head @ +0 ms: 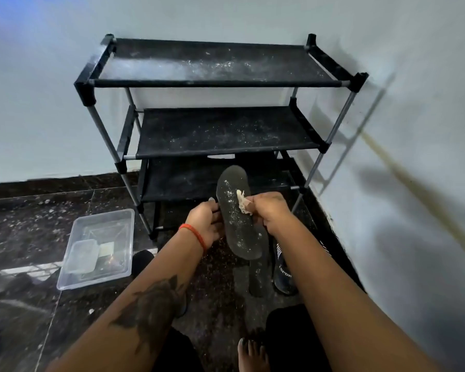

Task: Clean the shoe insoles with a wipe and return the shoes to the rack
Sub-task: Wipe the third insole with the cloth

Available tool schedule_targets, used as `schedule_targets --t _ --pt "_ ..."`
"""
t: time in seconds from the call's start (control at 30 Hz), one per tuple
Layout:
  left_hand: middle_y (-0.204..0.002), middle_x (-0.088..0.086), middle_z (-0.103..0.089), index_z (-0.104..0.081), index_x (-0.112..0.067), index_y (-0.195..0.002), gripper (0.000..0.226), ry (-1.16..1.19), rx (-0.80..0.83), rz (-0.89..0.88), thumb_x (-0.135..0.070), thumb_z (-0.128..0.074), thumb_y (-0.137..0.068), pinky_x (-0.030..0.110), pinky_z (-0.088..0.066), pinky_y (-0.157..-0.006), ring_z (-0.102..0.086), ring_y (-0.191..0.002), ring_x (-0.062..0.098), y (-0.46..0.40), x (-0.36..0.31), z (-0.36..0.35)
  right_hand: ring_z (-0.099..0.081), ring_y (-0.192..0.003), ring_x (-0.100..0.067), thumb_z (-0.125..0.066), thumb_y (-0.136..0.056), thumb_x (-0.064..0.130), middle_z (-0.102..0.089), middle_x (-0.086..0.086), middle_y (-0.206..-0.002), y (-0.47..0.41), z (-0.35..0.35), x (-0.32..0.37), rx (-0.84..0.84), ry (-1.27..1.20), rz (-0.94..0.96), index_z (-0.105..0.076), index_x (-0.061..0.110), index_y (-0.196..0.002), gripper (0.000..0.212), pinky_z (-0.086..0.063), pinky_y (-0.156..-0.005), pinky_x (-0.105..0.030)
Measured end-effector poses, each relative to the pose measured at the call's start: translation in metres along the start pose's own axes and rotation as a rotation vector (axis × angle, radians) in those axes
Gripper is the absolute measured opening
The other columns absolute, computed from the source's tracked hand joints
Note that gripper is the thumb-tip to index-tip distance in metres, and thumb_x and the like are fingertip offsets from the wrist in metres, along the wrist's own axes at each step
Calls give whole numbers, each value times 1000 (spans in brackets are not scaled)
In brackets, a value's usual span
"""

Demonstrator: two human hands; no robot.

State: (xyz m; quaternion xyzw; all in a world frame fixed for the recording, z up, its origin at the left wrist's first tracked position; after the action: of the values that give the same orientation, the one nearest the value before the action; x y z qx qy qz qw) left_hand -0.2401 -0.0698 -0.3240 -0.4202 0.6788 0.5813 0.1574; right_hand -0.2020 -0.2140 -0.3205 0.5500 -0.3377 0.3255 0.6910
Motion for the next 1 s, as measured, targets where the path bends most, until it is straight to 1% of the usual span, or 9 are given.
schedule_targets --t 0.1,0.2,0.33,0.5,0.6,0.7,0.8,0.93,1.0 --pt "-89 13 -64 -61 -7 -95 55 155 95 30 -47 -25 -102 39 -50 -72 -60 -80 25 14 6 -7 -62 -73 -17 -61 -82 -7 -66 -7 -81 35 4 13 111 -55 36 -70 4 -89 16 -52 -54 -24" --pt "-124 24 -60 -57 -6 -125 81 304 267 106 -68 -17 -92 62 -37 -100 -55 -114 41 13 20 -17 -57 -64 -14 -58 -87 -2 -64 -4 -74 62 4 17 202 -17 51 -66 10 -78 17 -47 -45 -22" --pt "-132 28 -53 -48 -2 -133 91 417 406 189 -74 -15 -88 68 -39 -80 -51 -117 47 9 22 -24 -57 -57 -14 -58 -89 1 -64 -5 -72 66 -2 19 274 77 18 -67 5 -86 11 -46 -47 -29" --pt "-118 26 -61 -52 3 -126 83 466 401 192 -67 -23 -92 54 -42 -83 -59 -101 37 0 13 -28 -63 -52 -7 -58 -88 0 -65 -5 -71 63 -5 28 363 221 62 -65 -1 -88 7 -51 -47 -20" --pt "-117 25 -62 -57 2 -118 70 469 396 158 -59 -30 -94 57 -42 -92 -58 -107 38 -7 9 -30 -67 -68 -10 -65 -85 6 -69 -5 -78 54 8 40 256 359 157 -67 7 -81 4 -57 -61 -25" --pt "-126 26 -57 -56 0 -125 63 536 419 140 -51 -34 -94 63 -40 -92 -52 -118 43 -13 3 -31 -65 -81 -11 -69 -79 17 -70 5 -85 49 26 71 -53 606 514 -70 17 -86 6 -52 -75 -27" --pt "-106 24 -67 -65 -1 -110 58 469 390 114 -48 -33 -94 50 -49 -87 -64 -91 36 -13 3 -34 -65 -74 -7 -65 -81 12 -66 9 -85 57 6 79 36 602 701 -65 21 -96 17 -53 -63 -19" --pt "-68 16 -69 -73 -4 -67 66 403 358 58 -39 -28 -100 29 -56 -53 -69 -58 25 -17 5 -37 -58 -75 -6 -61 -79 10 -62 7 -82 65 -37 68 179 813 890 -67 28 -95 25 -42 -64 -11" --pt "-73 17 -70 -72 -4 -79 62 385 358 66 -43 -28 -100 34 -53 -61 -70 -60 25 -18 5 -38 -57 -81 -9 -62 -80 13 -64 5 -87 56 -38 67 127 835 908 -71 28 -93 22 -43 -71 -16"
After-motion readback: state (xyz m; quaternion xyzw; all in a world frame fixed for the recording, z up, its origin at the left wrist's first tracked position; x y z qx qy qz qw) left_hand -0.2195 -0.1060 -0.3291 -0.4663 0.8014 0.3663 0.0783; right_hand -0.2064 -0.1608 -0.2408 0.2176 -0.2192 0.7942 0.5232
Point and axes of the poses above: each hand's wrist, its own y-axis away from the middle knuckle, its own z-axis out of the back of the hand, x = y × z, the point moved 8 cm from there along -y, towards the middle knuckle
